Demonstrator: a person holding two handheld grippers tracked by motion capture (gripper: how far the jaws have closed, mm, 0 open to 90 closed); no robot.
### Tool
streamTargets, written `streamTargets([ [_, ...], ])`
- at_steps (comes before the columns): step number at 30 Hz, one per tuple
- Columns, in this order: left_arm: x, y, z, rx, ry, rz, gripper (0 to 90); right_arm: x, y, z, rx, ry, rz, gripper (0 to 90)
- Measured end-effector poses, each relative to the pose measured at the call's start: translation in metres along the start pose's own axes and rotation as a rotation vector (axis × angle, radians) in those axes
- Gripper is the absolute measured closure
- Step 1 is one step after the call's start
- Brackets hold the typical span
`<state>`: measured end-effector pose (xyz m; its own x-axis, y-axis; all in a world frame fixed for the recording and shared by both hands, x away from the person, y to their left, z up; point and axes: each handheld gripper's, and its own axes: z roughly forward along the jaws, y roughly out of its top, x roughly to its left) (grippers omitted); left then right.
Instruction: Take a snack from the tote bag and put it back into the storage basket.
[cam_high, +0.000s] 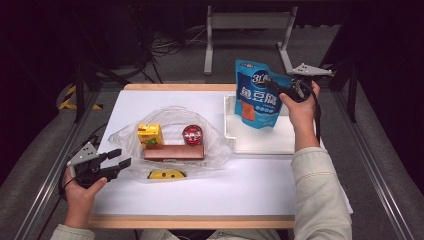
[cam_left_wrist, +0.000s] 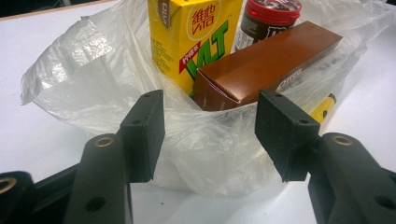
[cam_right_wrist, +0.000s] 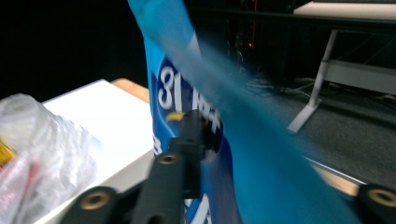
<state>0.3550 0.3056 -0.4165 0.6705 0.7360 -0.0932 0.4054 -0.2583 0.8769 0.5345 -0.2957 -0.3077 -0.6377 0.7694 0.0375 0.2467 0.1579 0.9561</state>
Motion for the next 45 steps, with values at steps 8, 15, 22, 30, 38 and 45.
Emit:
streamTargets([
  [8,0.0,0.0,0.001,0.003,-0.002,0.007,43.6,0.006,0.019,-0.012,-0.069,-0.055,-0.047,49.6],
  [15,0.0,0.0,0.002,0.011,0.004,0.003,43.6,0.018,0.041,-0.031,-0.098,-0.071,-0.105,47.2],
  [22,0.0,0.0,0.003,0.012,0.002,0.004,43.6,0.042,0.054,-0.046,-0.115,-0.044,-0.172,50.1],
  [30,0.0,0.0,0.004,0.018,0.006,0.003,43.6,0.07,0.046,-0.054,-0.058,0.006,-0.192,63.0],
  [38,0.001,0.0,0.004,0.017,0.008,0.004,43.7,0.083,0.021,-0.05,0.056,0.068,-0.218,89.6],
  [45,0.0,0.0,0.004,0.017,0.009,0.004,43.7,0.085,-0.003,-0.044,0.122,0.088,-0.2,90.0],
])
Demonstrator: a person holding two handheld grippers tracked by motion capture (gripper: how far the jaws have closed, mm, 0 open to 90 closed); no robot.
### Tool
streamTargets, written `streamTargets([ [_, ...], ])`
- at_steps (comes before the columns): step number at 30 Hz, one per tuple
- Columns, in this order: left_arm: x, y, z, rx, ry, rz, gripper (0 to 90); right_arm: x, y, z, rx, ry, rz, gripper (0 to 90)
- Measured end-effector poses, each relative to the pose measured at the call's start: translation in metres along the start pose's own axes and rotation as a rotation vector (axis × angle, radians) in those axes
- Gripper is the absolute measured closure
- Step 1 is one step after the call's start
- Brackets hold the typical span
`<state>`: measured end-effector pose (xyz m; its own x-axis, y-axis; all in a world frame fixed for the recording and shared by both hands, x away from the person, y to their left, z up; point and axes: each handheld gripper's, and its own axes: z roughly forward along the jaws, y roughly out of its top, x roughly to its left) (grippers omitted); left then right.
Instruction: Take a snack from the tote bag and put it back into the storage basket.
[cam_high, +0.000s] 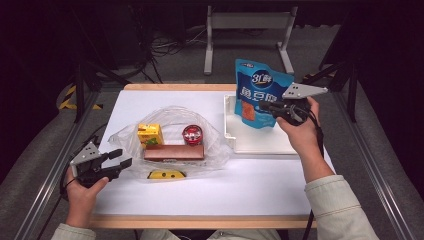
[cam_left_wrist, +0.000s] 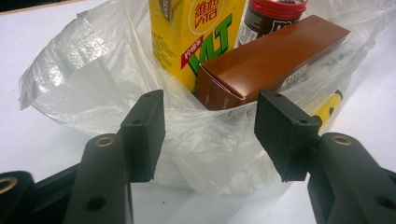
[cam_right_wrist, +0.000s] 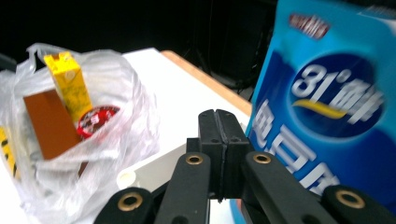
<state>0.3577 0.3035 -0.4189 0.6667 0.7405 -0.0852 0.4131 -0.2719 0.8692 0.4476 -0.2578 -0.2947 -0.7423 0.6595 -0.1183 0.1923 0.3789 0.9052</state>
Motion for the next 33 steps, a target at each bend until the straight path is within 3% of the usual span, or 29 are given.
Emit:
streamTargets([
  [10,0.0,0.0,0.0,0.003,0.003,0.001,43.8,-0.005,-0.028,0.014,0.066,0.01,0.057,90.0],
  [22,0.0,0.0,0.001,0.004,0.003,0.005,43.9,-0.021,-0.058,0.032,0.151,-0.042,0.138,90.0],
  [33,0.0,0.0,0.001,0.003,-0.006,0.009,43.8,-0.033,-0.072,0.045,0.206,-0.094,0.181,90.0],
])
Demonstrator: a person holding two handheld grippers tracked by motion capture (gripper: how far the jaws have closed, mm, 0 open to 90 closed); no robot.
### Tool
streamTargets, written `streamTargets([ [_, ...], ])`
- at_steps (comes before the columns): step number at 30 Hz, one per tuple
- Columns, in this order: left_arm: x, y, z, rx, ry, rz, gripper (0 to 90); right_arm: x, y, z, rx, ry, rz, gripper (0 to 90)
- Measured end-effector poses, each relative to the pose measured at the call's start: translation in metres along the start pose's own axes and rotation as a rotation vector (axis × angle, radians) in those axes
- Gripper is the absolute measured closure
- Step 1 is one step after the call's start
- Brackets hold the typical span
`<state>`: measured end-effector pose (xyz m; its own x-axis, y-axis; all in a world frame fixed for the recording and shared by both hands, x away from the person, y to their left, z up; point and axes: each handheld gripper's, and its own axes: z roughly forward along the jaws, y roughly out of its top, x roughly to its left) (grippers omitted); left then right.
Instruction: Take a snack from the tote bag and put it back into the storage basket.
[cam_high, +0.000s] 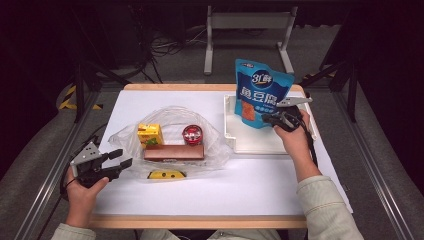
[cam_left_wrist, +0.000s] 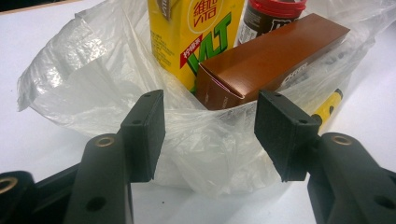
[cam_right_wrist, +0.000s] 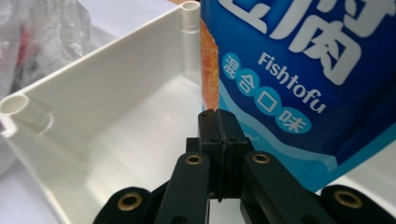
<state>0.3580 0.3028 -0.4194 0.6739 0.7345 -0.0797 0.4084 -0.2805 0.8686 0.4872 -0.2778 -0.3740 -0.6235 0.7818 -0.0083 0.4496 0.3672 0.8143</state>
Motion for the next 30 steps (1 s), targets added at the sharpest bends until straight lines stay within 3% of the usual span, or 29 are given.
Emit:
streamTargets([
  [17,0.0,0.0,0.0,-0.001,-0.002,0.001,43.9,-0.013,-0.002,0.016,0.073,-0.113,0.032,90.0],
  [30,0.0,0.0,-0.001,-0.003,-0.001,-0.003,43.9,-0.024,-0.005,0.015,0.075,-0.165,0.079,90.0],
])
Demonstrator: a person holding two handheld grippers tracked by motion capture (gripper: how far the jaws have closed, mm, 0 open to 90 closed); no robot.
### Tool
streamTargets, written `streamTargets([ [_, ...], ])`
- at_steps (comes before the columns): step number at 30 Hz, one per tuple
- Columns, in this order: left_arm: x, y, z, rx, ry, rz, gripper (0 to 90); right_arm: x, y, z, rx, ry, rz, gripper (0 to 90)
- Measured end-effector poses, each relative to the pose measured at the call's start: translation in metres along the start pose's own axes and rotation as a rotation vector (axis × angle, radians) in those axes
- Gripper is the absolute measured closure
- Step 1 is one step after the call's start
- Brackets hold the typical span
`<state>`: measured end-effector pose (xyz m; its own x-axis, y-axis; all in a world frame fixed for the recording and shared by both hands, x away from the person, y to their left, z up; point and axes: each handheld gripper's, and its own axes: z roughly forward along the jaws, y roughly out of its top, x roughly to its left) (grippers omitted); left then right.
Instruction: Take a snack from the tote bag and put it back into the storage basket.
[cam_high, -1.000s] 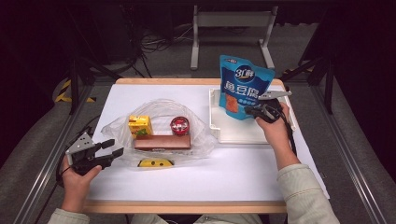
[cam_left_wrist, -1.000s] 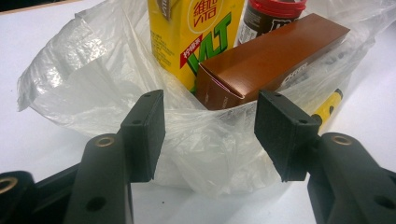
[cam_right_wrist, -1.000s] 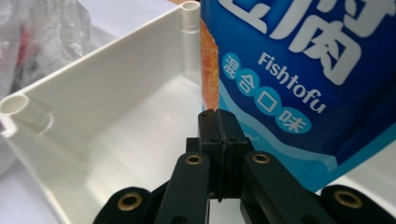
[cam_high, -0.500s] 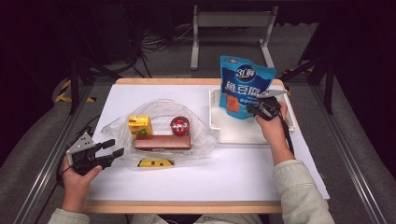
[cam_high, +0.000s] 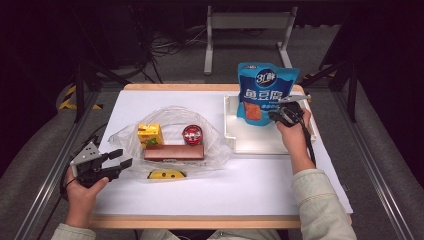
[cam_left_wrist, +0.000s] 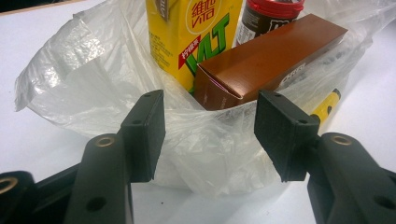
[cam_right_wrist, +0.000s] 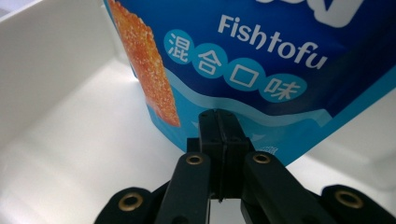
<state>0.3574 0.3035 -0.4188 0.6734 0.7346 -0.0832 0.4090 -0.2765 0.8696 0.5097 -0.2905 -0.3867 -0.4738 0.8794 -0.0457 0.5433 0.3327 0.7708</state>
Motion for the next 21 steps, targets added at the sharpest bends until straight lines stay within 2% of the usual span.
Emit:
streamTargets([
  [3,0.0,0.0,0.0,-0.001,0.001,0.001,43.9,-0.003,-0.002,0.001,-0.008,0.003,0.023,90.0],
  [8,0.001,0.0,0.0,-0.002,0.001,0.001,43.9,-0.001,0.0,-0.002,-0.015,0.013,0.02,90.0],
  [14,0.001,0.0,-0.001,-0.003,0.003,-0.001,43.9,0.011,0.008,-0.018,-0.085,0.091,0.008,89.9],
  [19,0.0,0.0,-0.001,-0.002,0.0,-0.001,43.9,0.022,0.017,-0.031,-0.126,0.12,-0.023,85.1],
  [21,0.0,0.0,0.0,-0.002,0.0,0.001,44.3,0.03,0.022,-0.038,-0.152,0.146,-0.038,81.0],
])
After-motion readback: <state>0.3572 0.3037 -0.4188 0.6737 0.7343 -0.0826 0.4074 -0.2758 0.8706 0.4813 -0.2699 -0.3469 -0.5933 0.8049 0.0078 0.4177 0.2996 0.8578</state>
